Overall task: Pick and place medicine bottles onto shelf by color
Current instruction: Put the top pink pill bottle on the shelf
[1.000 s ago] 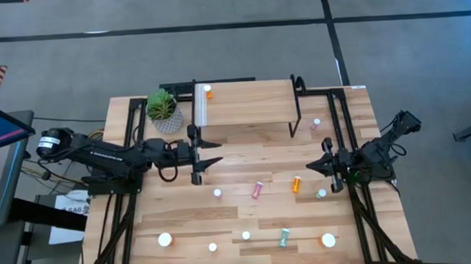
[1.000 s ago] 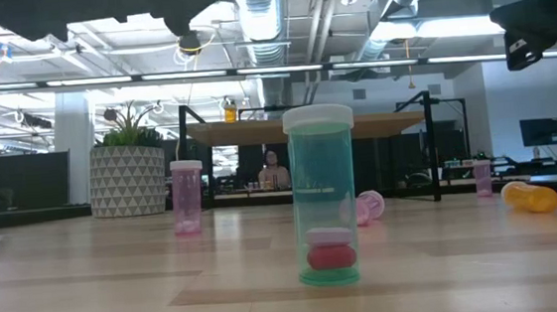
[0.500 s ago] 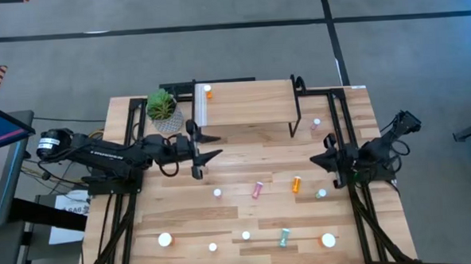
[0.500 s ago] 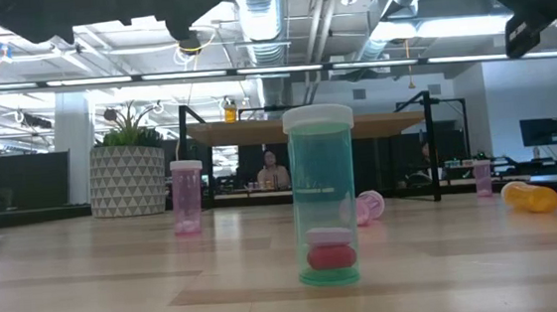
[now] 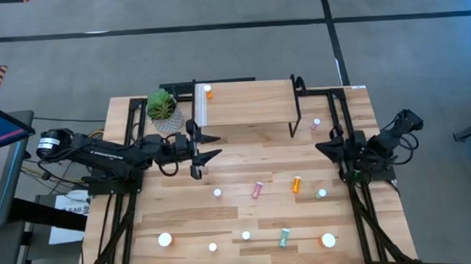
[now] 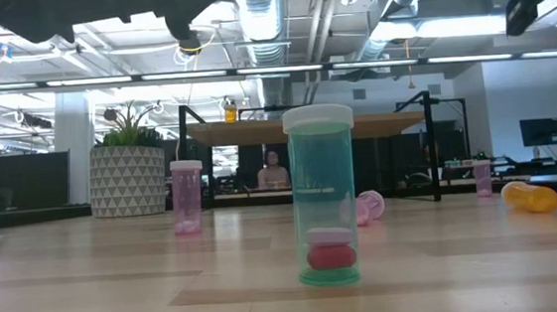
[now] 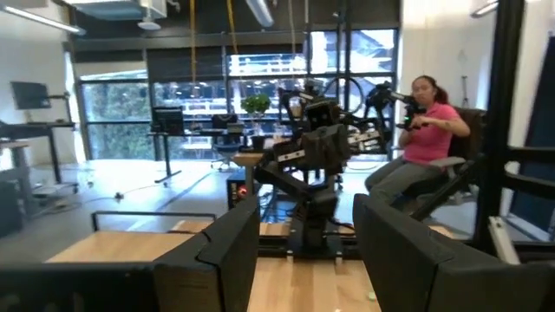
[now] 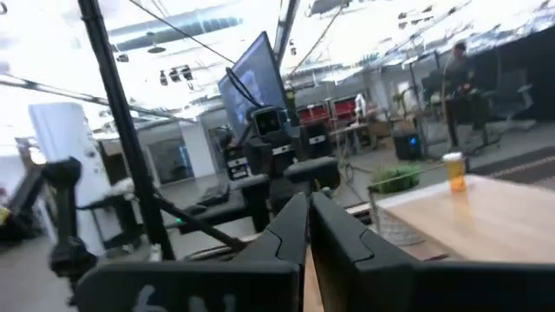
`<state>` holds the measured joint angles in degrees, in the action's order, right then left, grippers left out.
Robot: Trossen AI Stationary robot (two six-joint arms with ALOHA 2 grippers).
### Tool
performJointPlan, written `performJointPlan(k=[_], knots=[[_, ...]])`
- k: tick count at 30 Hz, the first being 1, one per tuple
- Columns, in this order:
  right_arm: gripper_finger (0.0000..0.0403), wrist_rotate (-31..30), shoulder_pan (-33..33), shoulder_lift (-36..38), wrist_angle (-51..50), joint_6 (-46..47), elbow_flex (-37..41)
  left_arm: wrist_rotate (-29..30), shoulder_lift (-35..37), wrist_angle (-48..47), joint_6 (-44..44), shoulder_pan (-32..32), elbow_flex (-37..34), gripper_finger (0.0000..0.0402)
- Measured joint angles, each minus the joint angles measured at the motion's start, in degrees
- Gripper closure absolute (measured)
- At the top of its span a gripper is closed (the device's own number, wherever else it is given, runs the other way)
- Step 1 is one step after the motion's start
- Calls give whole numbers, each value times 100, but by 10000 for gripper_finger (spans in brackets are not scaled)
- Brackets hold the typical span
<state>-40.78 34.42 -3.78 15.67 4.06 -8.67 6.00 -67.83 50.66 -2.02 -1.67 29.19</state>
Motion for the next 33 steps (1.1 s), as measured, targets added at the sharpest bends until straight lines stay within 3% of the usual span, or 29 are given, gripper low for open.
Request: performJointPlan(k=[8, 16, 27, 33], knots=[[360, -967, 246, -835, -83, 196, -153, -70, 0, -77, -83, -70, 0, 227], [351, -1968, 504, -933, -1032, 324, -551, 93, 0, -169, -158, -70, 0, 227], [260, -2269, 486, -917, -1382, 814, -551, 90, 0, 254, 109, 29, -2, 227], [220, -2359, 484, -917, -1912, 993, -551, -14, 1, -99, 370, 11, -2, 227]])
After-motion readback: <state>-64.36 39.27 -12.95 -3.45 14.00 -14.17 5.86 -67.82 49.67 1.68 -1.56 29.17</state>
